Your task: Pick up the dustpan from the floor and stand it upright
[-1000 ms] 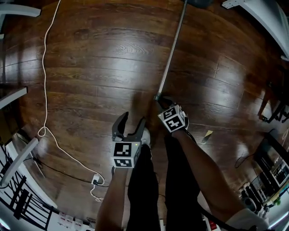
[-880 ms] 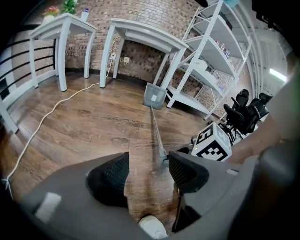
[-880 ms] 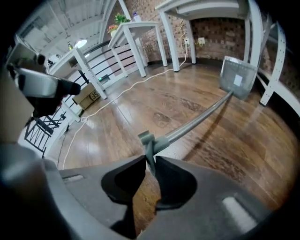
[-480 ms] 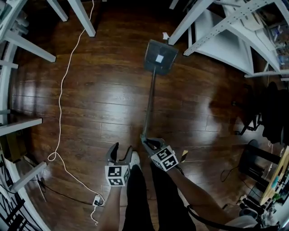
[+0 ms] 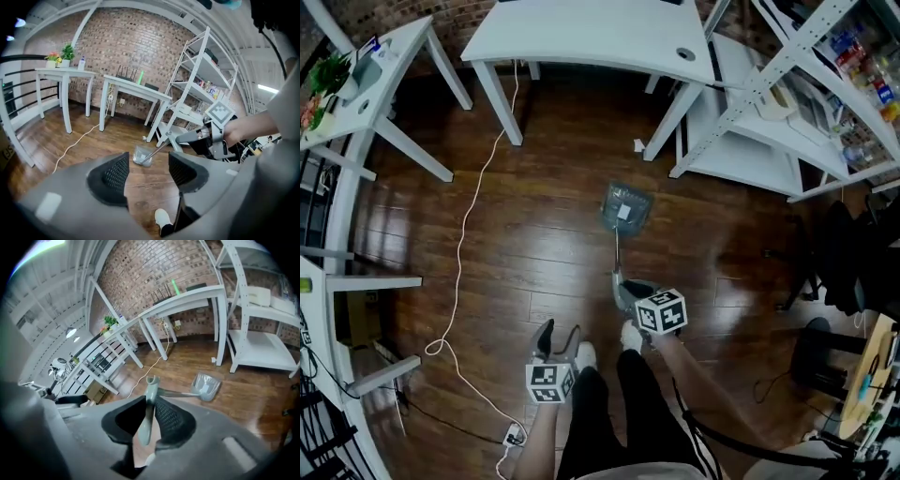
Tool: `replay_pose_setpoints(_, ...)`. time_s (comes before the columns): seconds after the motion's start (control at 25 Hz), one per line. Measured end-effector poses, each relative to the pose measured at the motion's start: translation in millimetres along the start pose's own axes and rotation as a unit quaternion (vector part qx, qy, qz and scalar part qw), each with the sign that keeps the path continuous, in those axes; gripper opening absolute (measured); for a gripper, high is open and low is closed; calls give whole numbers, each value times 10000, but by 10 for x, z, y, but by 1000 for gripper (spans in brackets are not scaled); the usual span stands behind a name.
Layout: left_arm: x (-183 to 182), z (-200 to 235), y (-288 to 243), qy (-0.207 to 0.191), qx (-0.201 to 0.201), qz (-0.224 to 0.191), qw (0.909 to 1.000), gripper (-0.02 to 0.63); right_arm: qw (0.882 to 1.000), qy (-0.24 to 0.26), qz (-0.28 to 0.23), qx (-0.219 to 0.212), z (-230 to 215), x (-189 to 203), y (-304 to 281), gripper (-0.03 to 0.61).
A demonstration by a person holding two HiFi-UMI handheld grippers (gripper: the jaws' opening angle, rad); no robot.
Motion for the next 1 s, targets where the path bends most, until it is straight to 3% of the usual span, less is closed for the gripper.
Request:
replay_pose_setpoints(0.16,-313,-27,206,-165,-140,-160,9996,279,9977,145,-613,266,-320,-803,-28,51)
replay_pose_setpoints(0.28,-496,-10,292,-231,-252,-258,9991,280,9939,-22,-1043,356,-556,-1340,-115,51)
replay_pose_setpoints(0.4,-644,-50,360,-341,-278,-346,9984,281,9920,46,-1110,607,-722,-1677,-135,51)
replay_pose_setpoints(0.48,-704,-72,408,-370,-274,-367,9983,287,9880,505,-1102,953,-762,-1768,-76,60)
replay_pose_setpoints(0.56,-776,-115,465,-412,-238,-406,9980,295,9839,783,-1163,1108,-724,-1775,49,109)
replay_pose_setpoints(0.68,-1030,-308,574,-623,-99,-572,9964,310,9830,728,-1372,980,-563,-1682,434,127)
replay_pose_setpoints(0.8,-1457,-682,692,-1052,158,-750,9915,310,9790,675,-1746,812,-308,-1543,1111,187)
replay_pose_setpoints(1.0,-2287,-1249,1043,-1618,403,-1390,9761,322,9541,459,-2766,1052,260,-1561,2491,298)
Point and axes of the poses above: the fingertips, and each gripper's own axes: y backward along the fingers, z to its left, x out of its underside, the point moved 3 cm from there along y, backward along the fingers, and after that the axes turned 11 degrees about x, right-handed, at the moved point
